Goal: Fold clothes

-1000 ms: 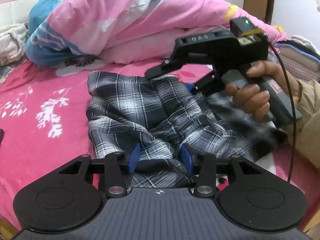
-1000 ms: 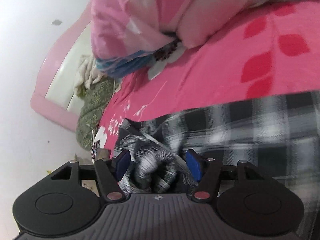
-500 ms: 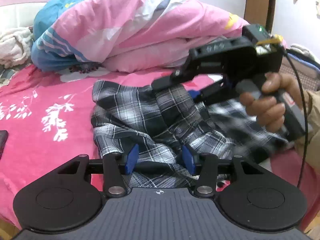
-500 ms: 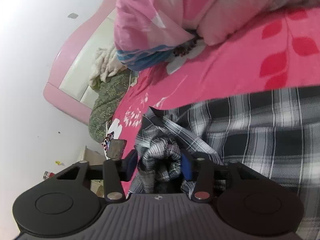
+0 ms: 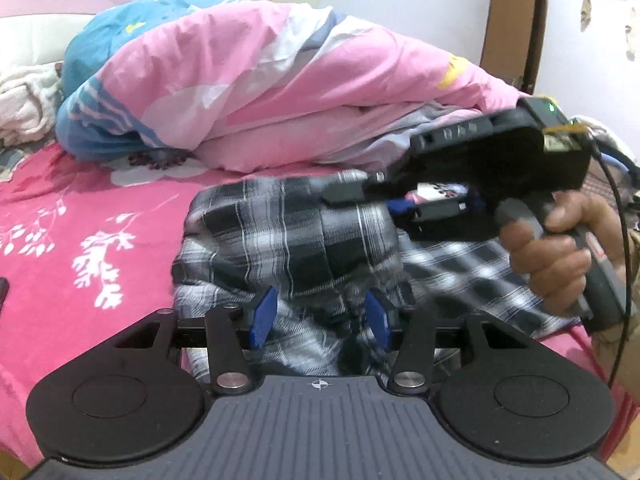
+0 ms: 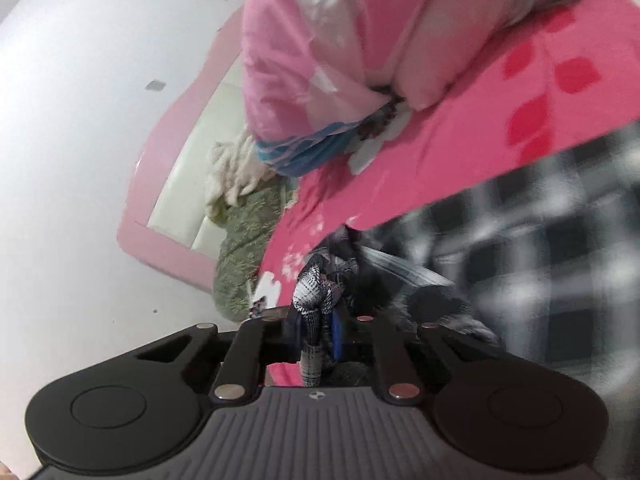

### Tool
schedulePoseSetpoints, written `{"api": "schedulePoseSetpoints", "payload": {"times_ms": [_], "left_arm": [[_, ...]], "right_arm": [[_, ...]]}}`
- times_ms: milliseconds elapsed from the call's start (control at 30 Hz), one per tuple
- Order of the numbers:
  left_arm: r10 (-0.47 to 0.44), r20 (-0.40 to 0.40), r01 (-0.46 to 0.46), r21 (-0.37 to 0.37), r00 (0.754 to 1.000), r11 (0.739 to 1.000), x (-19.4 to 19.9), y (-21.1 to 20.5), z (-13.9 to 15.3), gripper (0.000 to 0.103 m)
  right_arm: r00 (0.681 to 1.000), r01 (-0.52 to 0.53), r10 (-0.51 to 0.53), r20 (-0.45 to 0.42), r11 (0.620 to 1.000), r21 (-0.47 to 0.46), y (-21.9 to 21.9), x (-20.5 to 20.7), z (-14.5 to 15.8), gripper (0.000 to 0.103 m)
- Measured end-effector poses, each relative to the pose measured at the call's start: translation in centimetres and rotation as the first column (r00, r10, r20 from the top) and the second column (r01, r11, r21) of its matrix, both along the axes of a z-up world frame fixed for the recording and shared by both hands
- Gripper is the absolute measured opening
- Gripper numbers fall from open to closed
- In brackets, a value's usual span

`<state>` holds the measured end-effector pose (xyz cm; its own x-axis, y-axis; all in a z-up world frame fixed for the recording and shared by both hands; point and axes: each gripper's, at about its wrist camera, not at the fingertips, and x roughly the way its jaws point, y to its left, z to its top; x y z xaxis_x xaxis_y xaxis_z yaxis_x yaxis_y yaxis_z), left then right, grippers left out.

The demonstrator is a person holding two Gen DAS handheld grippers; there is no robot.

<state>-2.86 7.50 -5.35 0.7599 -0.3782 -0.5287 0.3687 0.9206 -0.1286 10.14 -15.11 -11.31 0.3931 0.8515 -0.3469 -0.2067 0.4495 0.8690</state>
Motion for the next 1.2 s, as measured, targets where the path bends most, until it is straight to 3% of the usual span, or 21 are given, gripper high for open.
{"api": "schedulePoseSetpoints", "payload": {"times_ms": [133,233,367,500,567,767,833,933,1067,1200], "left_arm": [[-0.006,-0.012,0.006,-0.004,1.0,1.0,0.8,-0.7,0.0,0.049],[0.007,-0.017,-0.007,-0.01,1.0,1.0,1.5,-0.9,0.2,0.049],[0.014,-0.028,-0.014,-0.018,1.0,1.0,2.1,-0.7,0.2,0.049],[0.031,-0.038,-0.031,0.001,0.999,1.0,2.3,-0.8,-0.1,0.049],[0.036,-0.034,-0.036,0.0,0.999,0.999,2.3,-0.7,0.1,0.049],[0.041,-0.109,-0.029,0.111,0.993,0.993,3.4,-1.8,-1.6,0.049],[0.034,-0.155,-0.011,0.149,0.987,0.989,3.3,-2.1,-2.6,0.048],[0.003,-0.146,0.028,0.206,0.989,0.978,2.0,-2.6,-3.0,0.048],[-0.033,-0.155,0.068,0.227,0.987,0.972,1.0,-2.3,-3.2,0.048],[-0.033,-0.133,0.061,0.206,0.991,0.977,0.3,-1.7,-2.4,0.048]], "right_arm": [[0.993,0.069,-0.068,-0.097,0.998,0.01,-2.0,0.6,-2.1,0.014],[0.994,0.038,-0.033,-0.104,0.998,0.048,-2.2,0.1,-2.2,0.014],[0.998,-0.012,0.013,-0.058,1.0,0.019,-1.7,-1.0,-1.6,0.014],[0.998,0.053,-0.057,-0.027,0.991,-0.126,-2.5,-0.9,-2.4,0.014],[0.998,0.059,-0.061,-0.01,0.989,-0.135,-2.8,-1.1,-2.4,0.014],[0.996,0.053,-0.033,0.085,0.971,-0.233,-1.7,-1.2,-1.8,0.014],[0.995,0.043,-0.017,0.103,0.966,-0.254,-1.4,-1.3,-1.9,0.014],[0.987,0.017,0.032,0.16,0.956,-0.294,-1.0,-2.1,-1.3,0.014],[0.948,-0.046,0.152,0.279,0.935,-0.353,-0.5,-3.8,0.1,0.014],[0.953,-0.041,0.164,0.257,0.904,-0.426,-0.1,-3.8,-0.8,0.014]]}}
